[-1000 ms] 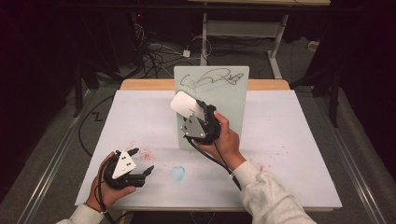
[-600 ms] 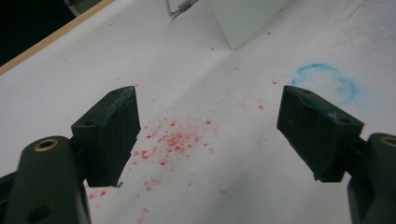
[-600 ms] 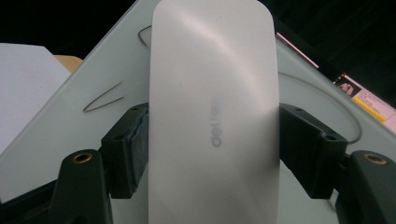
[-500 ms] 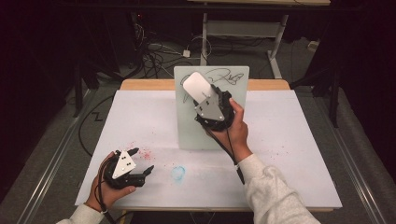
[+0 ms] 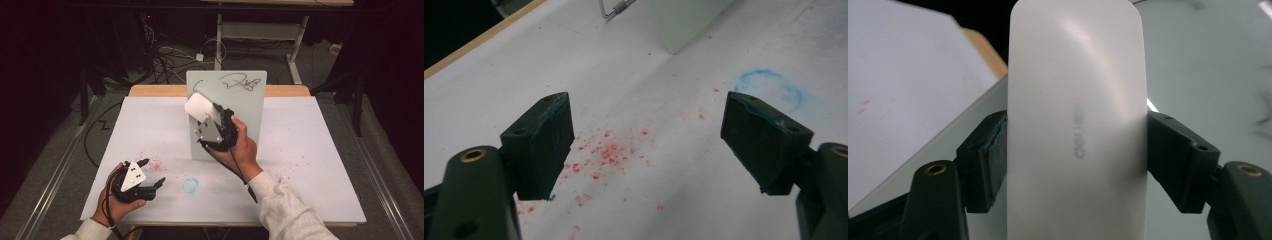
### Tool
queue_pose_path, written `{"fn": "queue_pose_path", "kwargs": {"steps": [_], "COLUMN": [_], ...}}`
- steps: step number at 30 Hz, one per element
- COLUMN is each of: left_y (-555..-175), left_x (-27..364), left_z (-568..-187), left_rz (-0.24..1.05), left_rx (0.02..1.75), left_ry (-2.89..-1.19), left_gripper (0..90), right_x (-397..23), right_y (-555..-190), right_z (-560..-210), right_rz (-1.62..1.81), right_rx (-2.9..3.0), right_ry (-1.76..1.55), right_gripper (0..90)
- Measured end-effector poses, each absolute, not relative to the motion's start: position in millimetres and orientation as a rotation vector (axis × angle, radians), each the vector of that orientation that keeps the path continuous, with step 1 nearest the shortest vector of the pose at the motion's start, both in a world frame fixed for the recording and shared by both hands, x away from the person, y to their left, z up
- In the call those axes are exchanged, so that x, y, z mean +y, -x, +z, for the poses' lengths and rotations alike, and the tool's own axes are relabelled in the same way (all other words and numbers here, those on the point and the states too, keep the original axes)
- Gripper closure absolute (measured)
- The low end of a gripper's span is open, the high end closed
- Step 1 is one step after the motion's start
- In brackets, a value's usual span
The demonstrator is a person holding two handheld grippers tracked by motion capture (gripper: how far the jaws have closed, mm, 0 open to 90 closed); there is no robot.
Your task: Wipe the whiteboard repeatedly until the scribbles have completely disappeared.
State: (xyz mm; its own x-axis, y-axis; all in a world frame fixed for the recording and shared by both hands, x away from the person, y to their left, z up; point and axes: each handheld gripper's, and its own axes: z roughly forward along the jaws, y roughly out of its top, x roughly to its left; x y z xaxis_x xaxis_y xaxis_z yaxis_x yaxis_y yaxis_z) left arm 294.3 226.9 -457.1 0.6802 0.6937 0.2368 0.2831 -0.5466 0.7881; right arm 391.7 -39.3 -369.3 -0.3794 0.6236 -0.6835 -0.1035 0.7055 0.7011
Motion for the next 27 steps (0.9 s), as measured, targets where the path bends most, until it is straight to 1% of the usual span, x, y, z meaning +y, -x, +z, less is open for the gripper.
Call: {"fn": "queue_pose_path", "kwargs": {"steps": [3, 4, 7, 11, 12, 13, 14, 15, 16, 20, 23, 25, 27], "left_y": [-293.7, -293.8, -294.1, -294.0, -293.9, -293.8, -293.8, -293.8, -293.9, -294.5, -294.3, -294.4, -294.7], "left_x": [227.3, 227.6, 228.2, 228.1, 227.7, 227.4, 227.3, 227.0, 226.8, 226.5, 226.3, 226.0, 226.2], "left_z": [-456.6, -456.7, -457.2, -456.7, -456.9, -457.0, -456.9, -457.0, -457.1, -458.0, -457.8, -458.0, -458.1], "left_rz": [0.700, 0.700, 0.698, 0.701, 0.699, 0.701, 0.701, 0.700, 0.697, 0.694, 0.694, 0.693, 0.693], "left_rx": [0.747, 0.748, 0.750, 0.749, 0.749, 0.748, 0.747, 0.746, 0.746, 0.748, 0.747, 0.749, 0.747], "left_ry": [-2.134, -2.134, -2.137, -2.137, -2.136, -2.137, -2.142, -2.143, -2.142, -2.143, -2.142, -2.137, -2.143], "left_gripper": [20.3, 20.3, 20.3, 20.3, 20.3, 20.3, 20.3, 20.3, 20.3, 20.3, 20.3, 20.3, 20.3], "right_x": [-42.6, -48.3, -49.9, -41.8, -32.2, -32.2, -25.6, -25.6, -20.3, -18.6, -20.6, -23.3, -24.7], "right_y": [-396.0, -400.5, -401.6, -396.0, -388.5, -388.5, -383.0, -383.0, -377.1, -374.9, -378.0, -384.3, -386.6], "right_z": [-356.9, -344.6, -343.5, -358.9, -376.4, -376.4, -391.3, -391.3, -406.2, -413.5, -405.2, -388.7, -382.0], "right_rz": [0.849, 0.842, 0.857, 0.833, 0.788, 0.788, 0.767, 0.767, 0.730, 0.715, 0.731, 0.751, 0.754], "right_rx": [1.766, 1.718, 1.715, 1.749, 1.803, 1.803, 1.831, 1.831, 1.842, 1.849, 1.863, 1.836, 1.826], "right_ry": [-0.458, -0.493, -0.517, -0.486, -0.426, -0.426, -0.400, -0.400, -0.368, -0.335, -0.346, -0.370, -0.378], "right_gripper": [31.2, 31.2, 31.2, 31.2, 31.2, 31.2, 31.2, 31.2, 31.2, 31.2, 31.2, 31.1, 31.2]}}
